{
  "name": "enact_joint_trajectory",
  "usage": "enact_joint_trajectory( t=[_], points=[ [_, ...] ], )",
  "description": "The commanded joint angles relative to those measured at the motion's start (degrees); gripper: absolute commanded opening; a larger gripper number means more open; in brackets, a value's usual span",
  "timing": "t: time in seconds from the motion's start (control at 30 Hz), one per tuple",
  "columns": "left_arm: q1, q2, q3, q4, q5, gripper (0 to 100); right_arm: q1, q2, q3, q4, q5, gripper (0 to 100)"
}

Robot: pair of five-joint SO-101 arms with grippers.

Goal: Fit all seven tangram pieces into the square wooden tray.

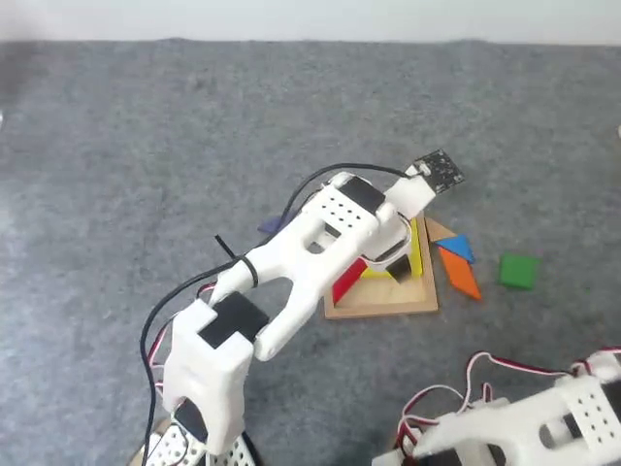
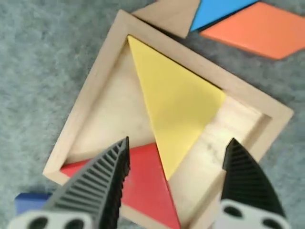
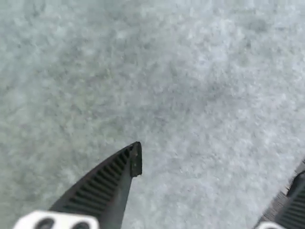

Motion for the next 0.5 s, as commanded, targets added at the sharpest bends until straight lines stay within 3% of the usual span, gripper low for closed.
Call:
enact_joint_trajectory(
  t=[0.0, 0.47],
  points=[
    [0.6, 1.1, -2.2, 0.4, 0.4, 31, 1.8, -0.7, -3.4, 1.2, 2.4, 45.8],
    [0.7, 14.4, -17.6, 5.5, -0.3, 31, 1.4, -1.2, -3.5, 6.4, 1.8, 45.8]
  ],
)
